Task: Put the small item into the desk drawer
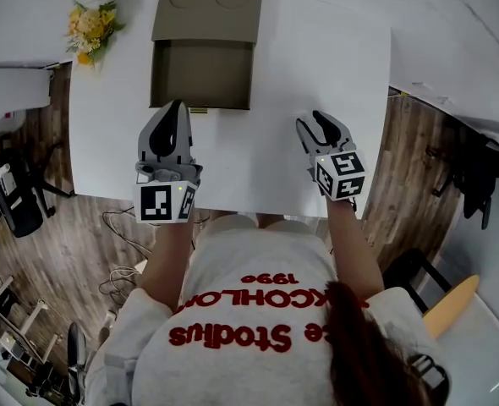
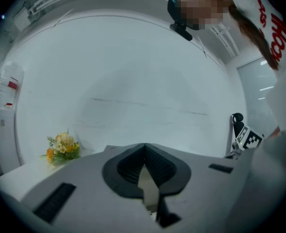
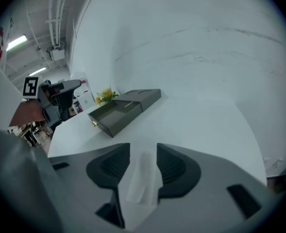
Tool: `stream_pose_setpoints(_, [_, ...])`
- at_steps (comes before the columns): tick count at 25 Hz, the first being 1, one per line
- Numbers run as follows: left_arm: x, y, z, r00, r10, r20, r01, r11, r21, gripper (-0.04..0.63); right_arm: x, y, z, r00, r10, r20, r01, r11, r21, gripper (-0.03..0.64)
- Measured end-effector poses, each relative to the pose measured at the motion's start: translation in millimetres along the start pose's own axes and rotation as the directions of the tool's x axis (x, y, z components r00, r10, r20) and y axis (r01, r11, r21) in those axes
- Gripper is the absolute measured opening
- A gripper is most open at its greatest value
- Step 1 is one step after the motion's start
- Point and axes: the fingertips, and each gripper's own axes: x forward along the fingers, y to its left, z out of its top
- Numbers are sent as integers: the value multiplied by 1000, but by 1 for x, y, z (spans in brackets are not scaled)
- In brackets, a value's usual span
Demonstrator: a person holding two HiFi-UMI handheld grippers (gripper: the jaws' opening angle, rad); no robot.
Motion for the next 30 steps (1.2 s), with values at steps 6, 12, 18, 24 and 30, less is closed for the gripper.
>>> stream_pose_setpoints(6, [0, 3, -3, 1000, 9, -10, -9, 1000, 8, 8, 7, -1, -29, 997, -15, -79, 13, 1000, -25, 177])
stream_pose_setpoints(12, [0, 3, -2, 1000, 22, -9, -21, 1000, 8, 8, 6, -2, -32, 997, -15, -74, 14, 1000, -20, 143])
stream_pose_setpoints(18, [3, 3, 5, 1000, 18, 7, -18, 1000, 14, 8, 0, -5, -9, 1000, -22, 0, 22, 1000, -4, 138])
stream_pose_setpoints(24, [4, -2, 23, 999, 18, 44, -19, 999, 28, 8, -20, -12, 32, 992, -35, 120, 34, 999, 10, 135])
stream_pose_setpoints(30, [5, -2, 49, 995, 19, 98, -23, 999, 43, 8, -53, -19, 91, 954, -60, 292, 55, 998, 23, 133])
